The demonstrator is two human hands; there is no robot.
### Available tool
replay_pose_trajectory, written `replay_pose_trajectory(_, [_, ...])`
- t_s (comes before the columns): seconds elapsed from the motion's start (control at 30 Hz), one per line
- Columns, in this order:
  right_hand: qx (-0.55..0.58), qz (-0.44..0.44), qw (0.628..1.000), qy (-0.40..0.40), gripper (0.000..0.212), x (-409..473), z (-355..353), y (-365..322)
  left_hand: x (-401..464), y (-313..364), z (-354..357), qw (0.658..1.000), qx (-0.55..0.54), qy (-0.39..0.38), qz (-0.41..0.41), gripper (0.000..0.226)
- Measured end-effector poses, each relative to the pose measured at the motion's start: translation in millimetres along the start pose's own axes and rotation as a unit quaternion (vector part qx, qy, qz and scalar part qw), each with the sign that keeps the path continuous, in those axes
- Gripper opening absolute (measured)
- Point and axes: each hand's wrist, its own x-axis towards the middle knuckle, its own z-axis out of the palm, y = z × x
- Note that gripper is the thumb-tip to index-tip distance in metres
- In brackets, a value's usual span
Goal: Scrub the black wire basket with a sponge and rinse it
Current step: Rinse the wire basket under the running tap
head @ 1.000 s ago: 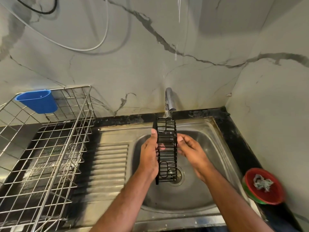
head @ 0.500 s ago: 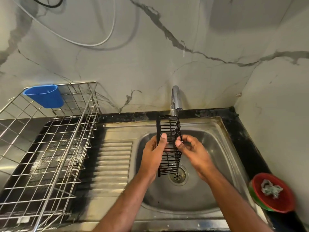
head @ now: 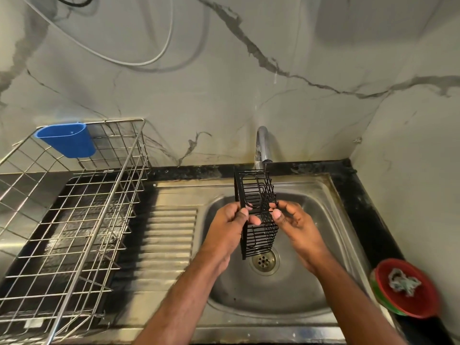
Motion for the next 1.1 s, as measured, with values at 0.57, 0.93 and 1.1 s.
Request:
replay_pose_trajectory(0.57, [-0.009, -0.026, 0.999, 0.022, 0.036, -3, -1, -6, -9, 10, 4, 1.0, -0.022, 0.007, -0.005, 0.019])
replay_pose_trajectory(0.93, [-0.021, -0.036, 0.999, 0.026, 0.039, 3, 0, -7, -13, 16, 4, 0.999, -0.03, -0.007, -0.019, 0.02])
replay_pose_trajectory(1.1, [-0.025, -0.044, 0.998, 0.028, 0.039, 5, -1, -10, -11, 17, 3, 0.999, -0.04, -0.006, -0.019, 0.02])
